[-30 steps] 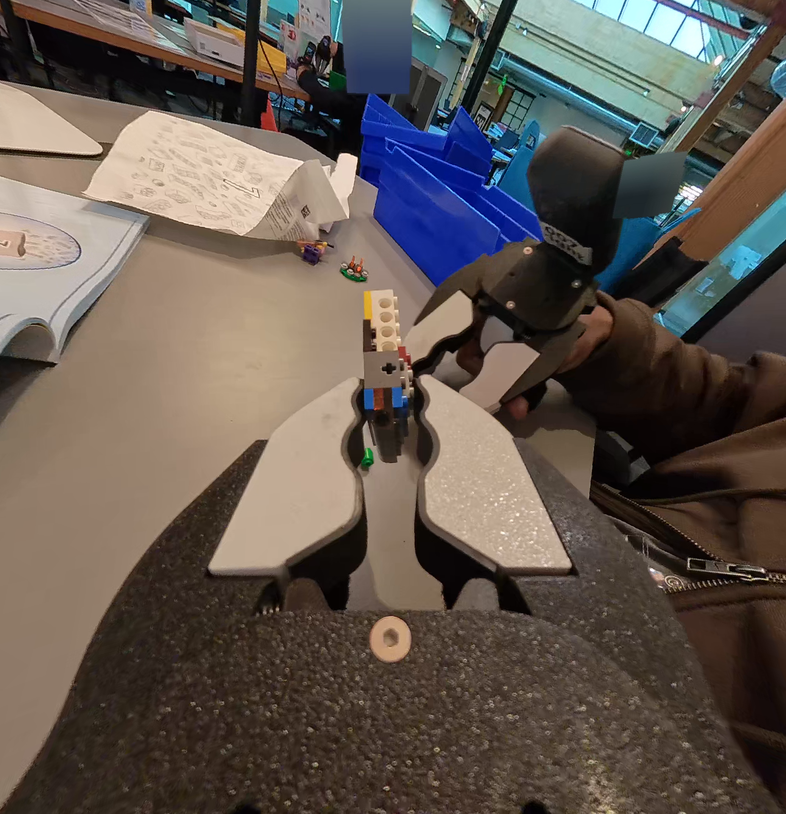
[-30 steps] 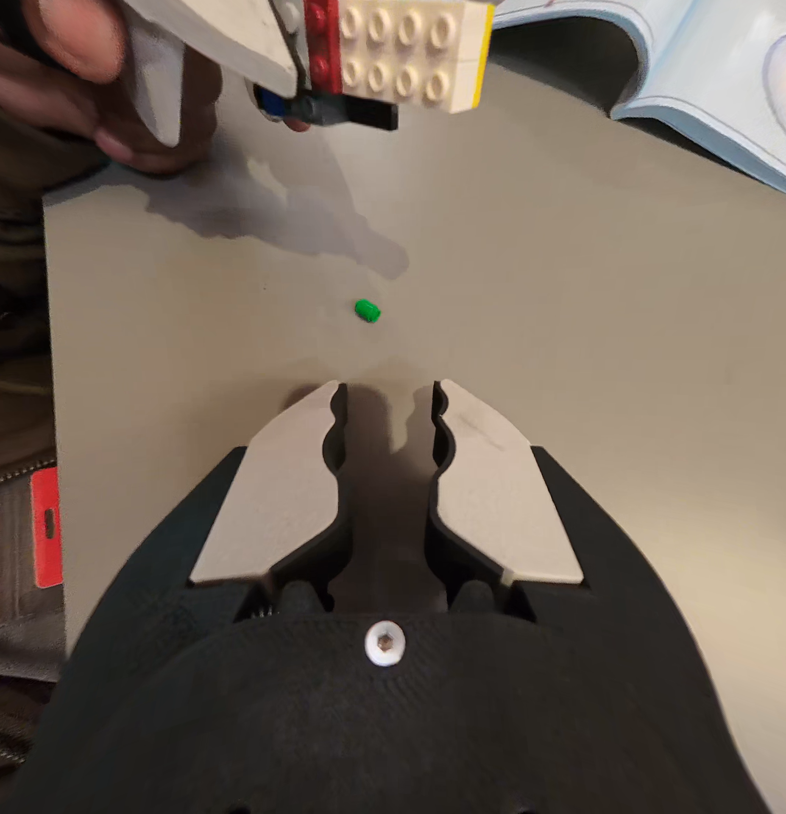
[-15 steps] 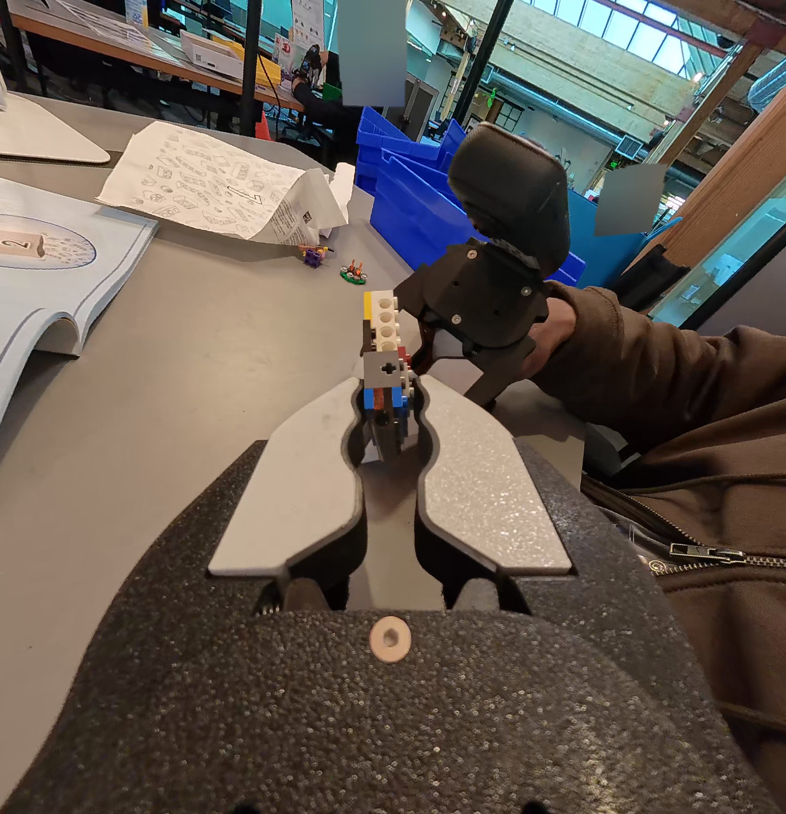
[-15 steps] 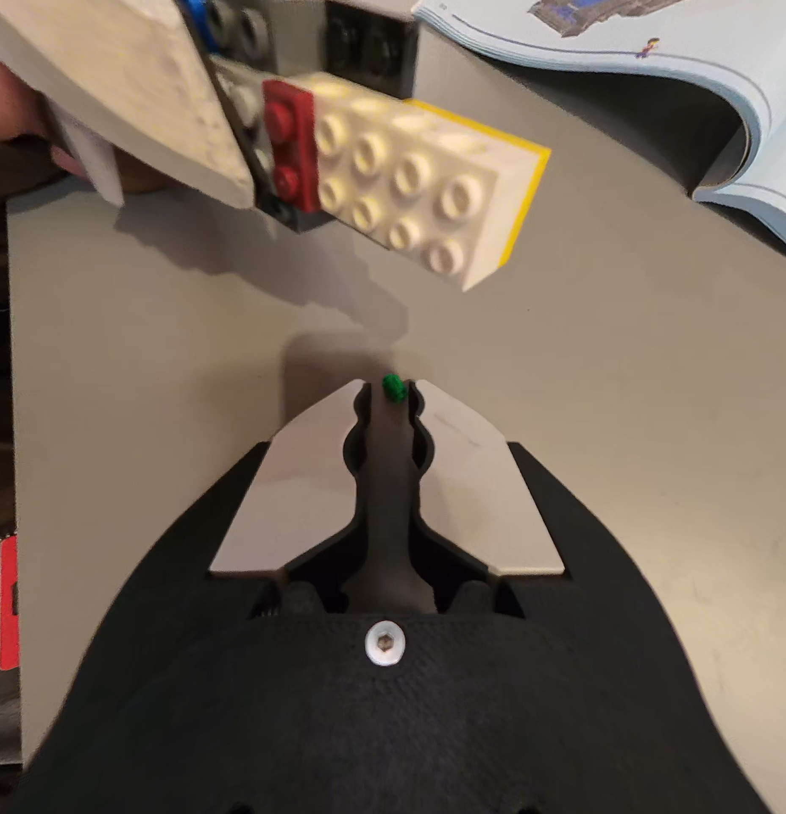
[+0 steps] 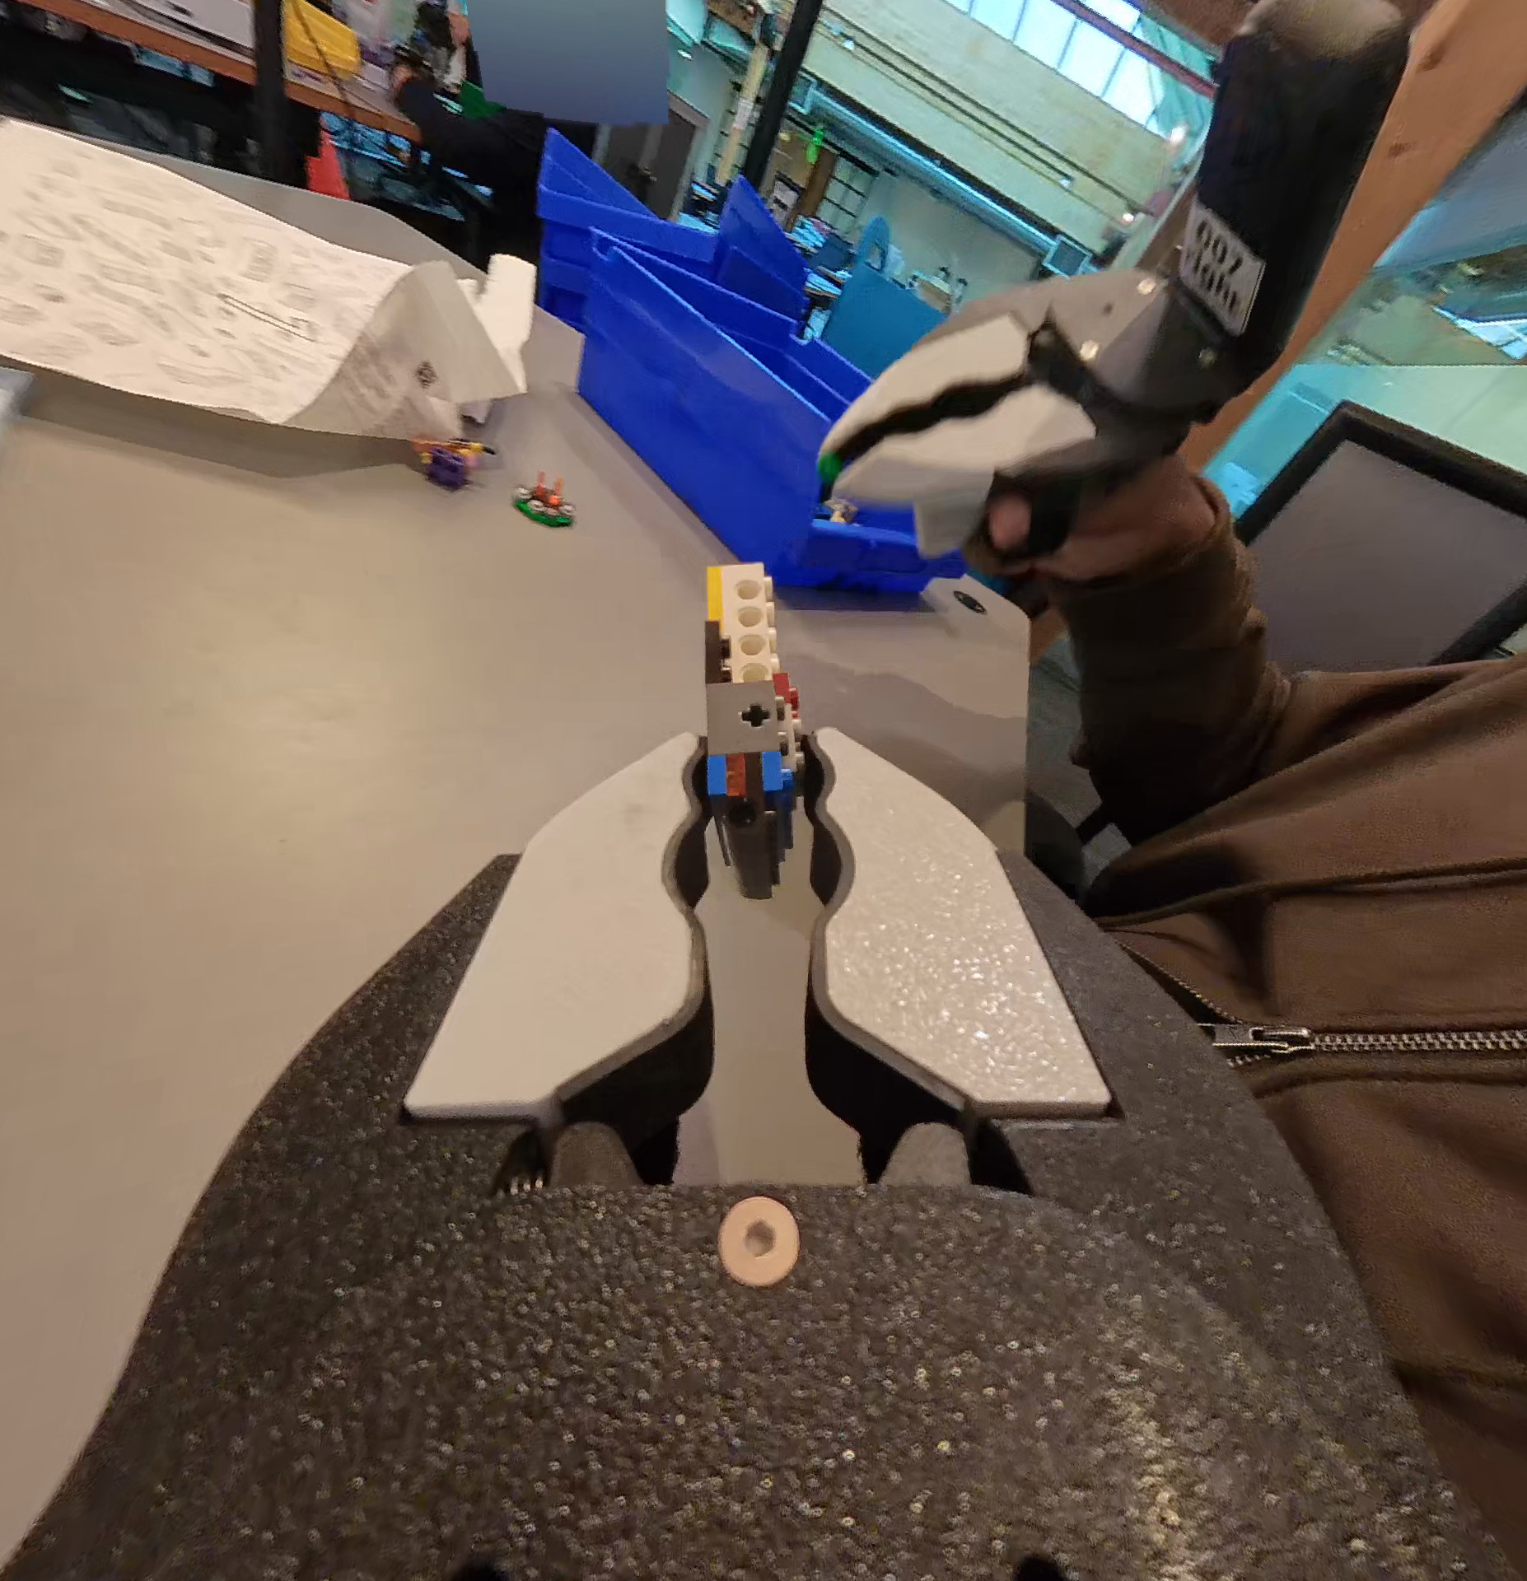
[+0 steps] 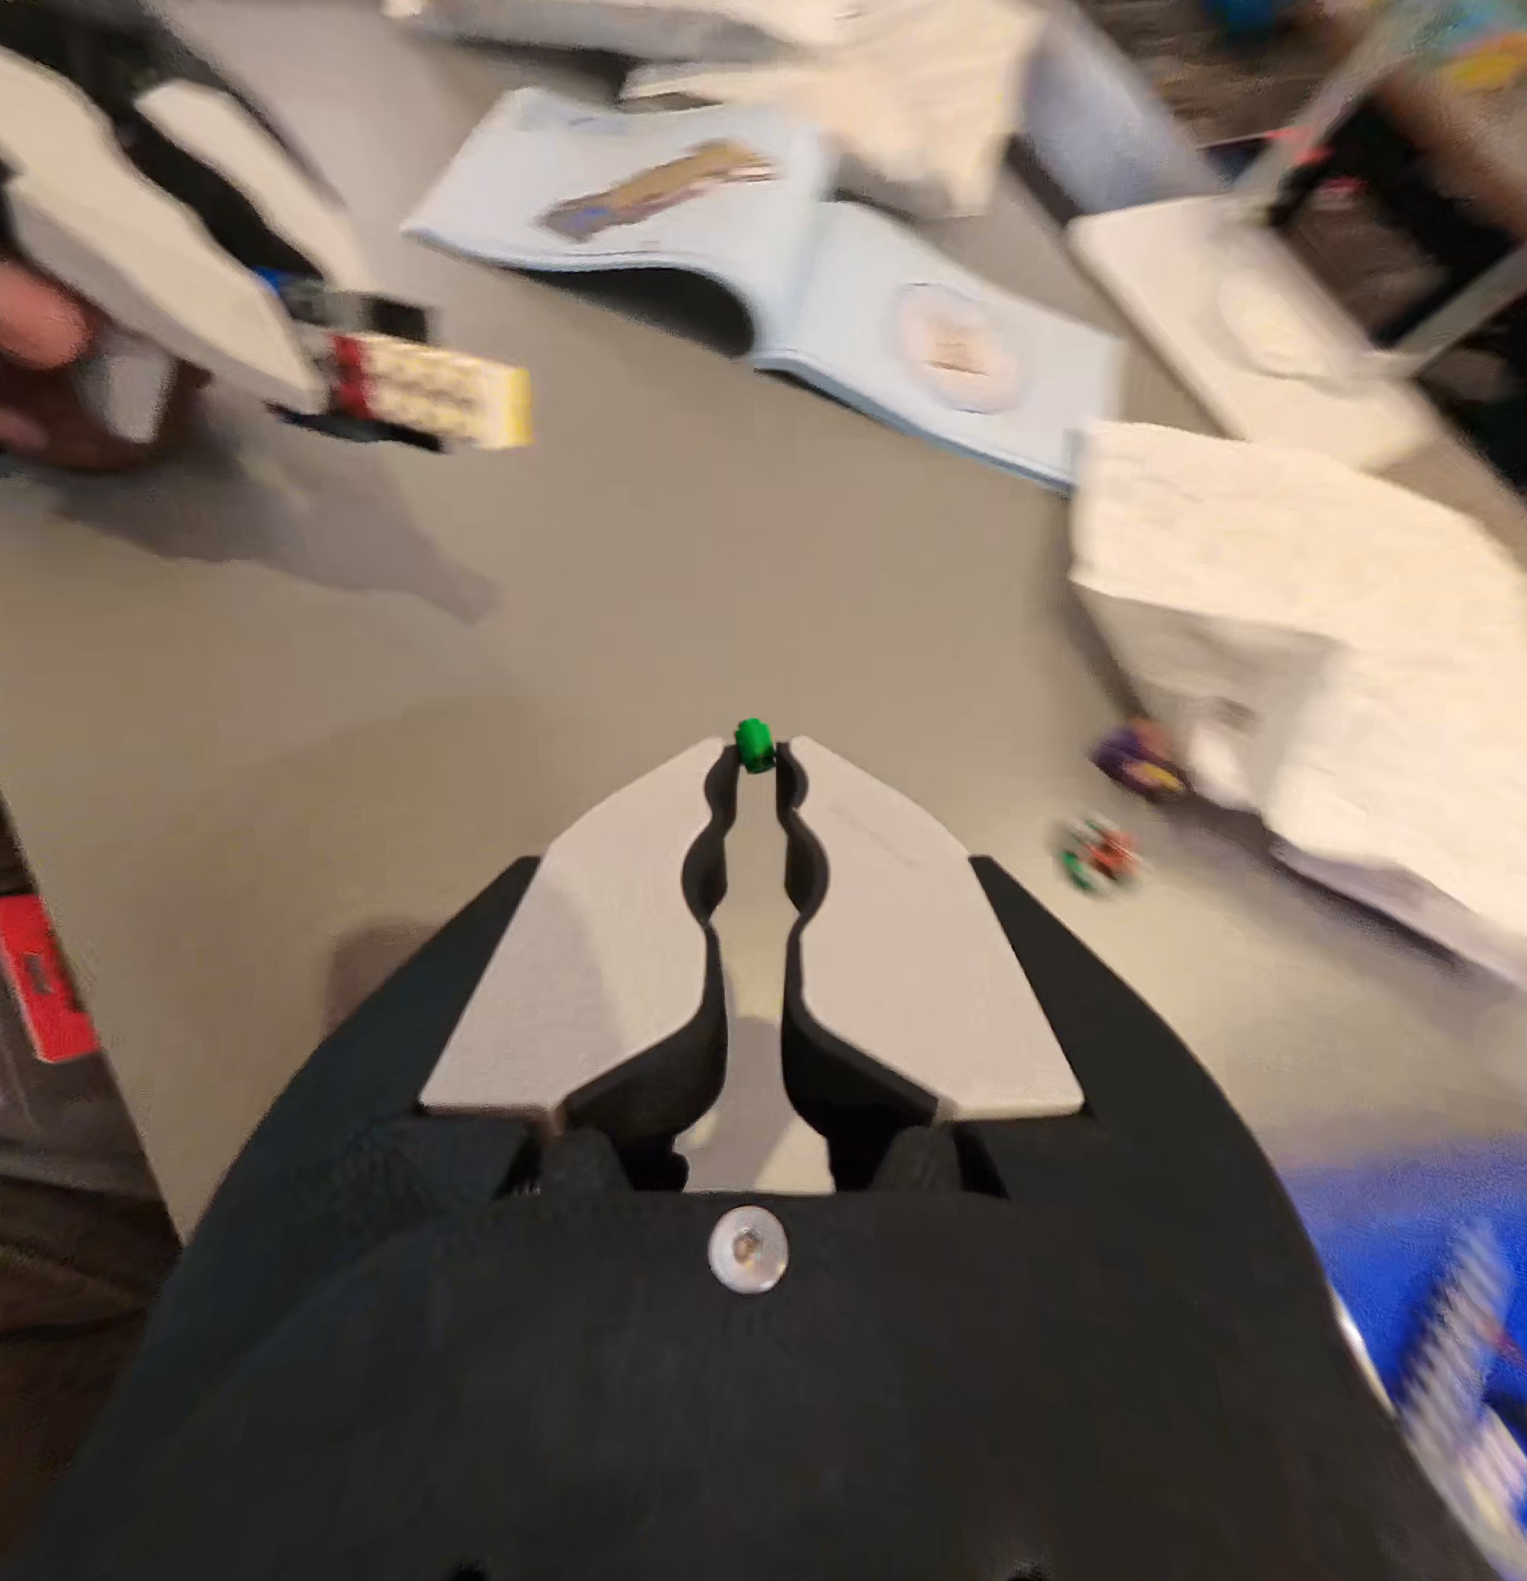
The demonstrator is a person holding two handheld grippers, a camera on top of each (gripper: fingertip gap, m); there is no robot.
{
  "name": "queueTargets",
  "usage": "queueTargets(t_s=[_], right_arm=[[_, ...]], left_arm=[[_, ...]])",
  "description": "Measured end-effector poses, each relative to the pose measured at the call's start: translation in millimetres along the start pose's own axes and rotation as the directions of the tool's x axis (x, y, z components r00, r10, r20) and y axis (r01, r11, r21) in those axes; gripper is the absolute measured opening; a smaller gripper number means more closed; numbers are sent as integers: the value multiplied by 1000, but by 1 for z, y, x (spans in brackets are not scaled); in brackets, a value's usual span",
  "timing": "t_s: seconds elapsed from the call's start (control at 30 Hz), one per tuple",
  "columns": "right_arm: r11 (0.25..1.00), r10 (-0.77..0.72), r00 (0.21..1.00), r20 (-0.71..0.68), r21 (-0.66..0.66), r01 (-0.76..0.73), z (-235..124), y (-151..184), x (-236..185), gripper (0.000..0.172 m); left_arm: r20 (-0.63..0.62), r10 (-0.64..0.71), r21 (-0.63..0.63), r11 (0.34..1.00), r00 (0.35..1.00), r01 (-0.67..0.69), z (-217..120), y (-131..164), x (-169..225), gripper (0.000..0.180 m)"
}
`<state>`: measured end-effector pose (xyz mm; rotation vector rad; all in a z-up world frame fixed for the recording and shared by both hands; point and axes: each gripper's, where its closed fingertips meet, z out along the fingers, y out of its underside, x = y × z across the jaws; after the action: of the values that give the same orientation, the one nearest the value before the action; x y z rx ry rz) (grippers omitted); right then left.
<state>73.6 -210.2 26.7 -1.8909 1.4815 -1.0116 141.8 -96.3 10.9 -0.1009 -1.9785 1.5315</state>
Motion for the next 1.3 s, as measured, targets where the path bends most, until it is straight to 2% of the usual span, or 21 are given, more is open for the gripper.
queueTargets(t_s=[0.07,0.17,0.23,0.3,0.37,0.43,0.5,0.6,0.73,0.8,0.83,0.9,1.13,1.3], right_arm=[[999,52,980,-190,0,-53,-48,18,47,8],[989,102,902,-419,-56,-138,-106,63,106,8],[978,113,871,-478,-99,-181,-124,92,124,16],[977,71,870,-488,-140,-158,-127,108,125,25],[985,-38,867,-497,-163,-50,-123,106,118,28],[981,-182,852,-491,-154,121,-111,88,101,28],[946,-322,824,-466,-124,300,-93,64,73,28],[838,-516,760,-395,-53,543,-55,32,15,31],[619,-735,579,-353,2,786,-7,14,-53,32],[554,-773,521,-361,16,832,6,9,-71,32],[546,-778,517,-357,25,838,11,7,-77,32],[555,-779,536,-327,39,831,18,7,-84,32],[521,-800,504,-325,38,852,23,4,-92,28],[497,-821,475,-316,14,868,25,9,-92,17]], left_arm=[[-29,21,-15,1000,999,-21,8,2,8,19],[-74,54,-28,998,996,-56,19,5,21,19],[-91,57,-44,997,994,-61,28,7,27,19],[-101,52,-63,996,994,-58,36,10,31,19],[-100,36,-90,995,994,-45,43,14,32,19],[-88,26,-121,992,996,-36,50,18,32,18],[-59,27,-157,987,998,-36,56,22,29,18],[-27,63,-206,976,998,-67,63,28,28,18],[-27,86,-242,966,996,-90,66,34,31,18],[-34,81,-243,966,996,-87,65,35,33,18],[-34,82,-237,968,996,-88,64,34,33,18],[-36,81,-235,968,996,-87,62,35,33,18],[-21,108,-279,954,994,-110,62,42,35,18],[-14,118,-310,944,993,-117,64,47,34,18]])
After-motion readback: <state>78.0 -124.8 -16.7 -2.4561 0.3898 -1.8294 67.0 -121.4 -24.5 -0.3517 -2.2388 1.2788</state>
